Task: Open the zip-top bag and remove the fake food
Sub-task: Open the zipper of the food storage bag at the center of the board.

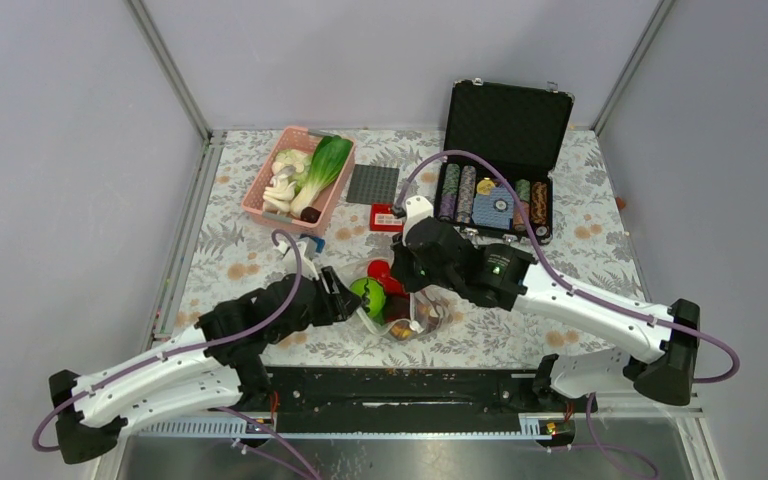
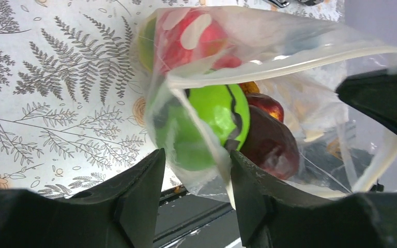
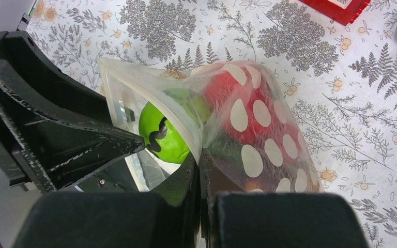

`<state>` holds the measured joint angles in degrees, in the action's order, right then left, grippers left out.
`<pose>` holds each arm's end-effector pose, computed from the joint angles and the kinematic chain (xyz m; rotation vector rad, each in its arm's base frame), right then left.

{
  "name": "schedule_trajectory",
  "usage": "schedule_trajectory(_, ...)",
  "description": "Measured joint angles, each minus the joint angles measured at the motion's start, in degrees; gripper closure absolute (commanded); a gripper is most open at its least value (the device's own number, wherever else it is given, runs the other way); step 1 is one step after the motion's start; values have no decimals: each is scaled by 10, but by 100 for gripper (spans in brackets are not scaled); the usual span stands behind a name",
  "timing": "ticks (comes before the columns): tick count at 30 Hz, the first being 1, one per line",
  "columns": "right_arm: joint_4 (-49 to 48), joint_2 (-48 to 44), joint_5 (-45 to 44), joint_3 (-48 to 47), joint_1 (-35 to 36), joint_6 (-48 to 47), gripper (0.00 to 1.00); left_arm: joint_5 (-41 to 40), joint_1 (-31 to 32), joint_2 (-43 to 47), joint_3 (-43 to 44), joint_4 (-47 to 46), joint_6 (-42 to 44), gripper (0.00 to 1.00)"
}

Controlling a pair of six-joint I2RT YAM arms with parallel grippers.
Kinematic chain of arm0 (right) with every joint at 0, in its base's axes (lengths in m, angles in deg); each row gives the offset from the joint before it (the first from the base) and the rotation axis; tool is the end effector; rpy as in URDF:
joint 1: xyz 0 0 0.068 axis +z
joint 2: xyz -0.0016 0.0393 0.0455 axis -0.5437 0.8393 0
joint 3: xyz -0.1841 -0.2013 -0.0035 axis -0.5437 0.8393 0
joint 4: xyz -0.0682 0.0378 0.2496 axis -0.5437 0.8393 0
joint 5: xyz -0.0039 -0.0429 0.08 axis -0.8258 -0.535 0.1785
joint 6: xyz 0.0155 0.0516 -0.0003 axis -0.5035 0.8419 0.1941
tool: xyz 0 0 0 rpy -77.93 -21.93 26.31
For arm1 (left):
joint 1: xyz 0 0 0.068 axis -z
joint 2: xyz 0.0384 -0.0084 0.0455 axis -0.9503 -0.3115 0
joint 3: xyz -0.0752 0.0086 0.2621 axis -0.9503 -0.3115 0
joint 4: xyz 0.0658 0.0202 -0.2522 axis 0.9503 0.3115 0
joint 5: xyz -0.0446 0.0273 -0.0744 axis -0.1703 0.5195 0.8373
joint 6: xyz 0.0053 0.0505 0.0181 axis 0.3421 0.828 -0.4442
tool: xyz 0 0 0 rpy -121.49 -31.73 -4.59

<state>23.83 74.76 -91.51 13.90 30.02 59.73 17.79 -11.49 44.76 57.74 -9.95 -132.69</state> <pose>0.1378 0.2522 0.3510 -0.5526 2.1338 0.6716 0.0827 -0.1231 0.2723 -0.1367 2.2621 -0.8389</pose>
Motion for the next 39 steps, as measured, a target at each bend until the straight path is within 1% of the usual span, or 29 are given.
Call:
schedule_trajectory(3,-5,-6,0,8,0,2,100,-14,0,-2,-10,-6,-7,51)
schedule_trajectory(4,-8,-8,0,10,0,2,100,-18,0,-2,-14,-10,-8,54)
schedule_trajectory(6,-11,-9,0,14,0,4,100,-24,0,-3,-17,-20,-11,66)
schedule_trajectory(8,-13,-9,0,16,0,5,100,-30,0,-5,-18,-33,-14,74)
schedule_trajectory(12,-14,-15,-1,24,0,7,100,-37,0,-17,-18,-48,-19,100)
schedule_trajectory(17,-7,-39,-17,38,0,7,100,-40,0,-44,-17,-61,-3,100)
schedule_trajectory(20,3,-55,-29,43,0,9,100,-34,-10,-81,0,-67,24,100)
schedule_trajectory(24,28,-76,-45,43,0,12,100,10,-57,-143,25,-100,62,100)
schedule_trajectory(27,44,-89,-53,43,0,15,100,46,-87,-182,28,-129,82,100)
schedule_trajectory(30,54,-96,-58,45,0,17,100,73,-103,-208,28,-140,99,100)
schedule_trajectory(35,48,-105,-61,79,0,26,100,110,-127,-216,31,-138,132,100)
schedule_trajectory(39,29,-104,-61,107,0,30,100,130,-136,-194,31,-123,152,100)
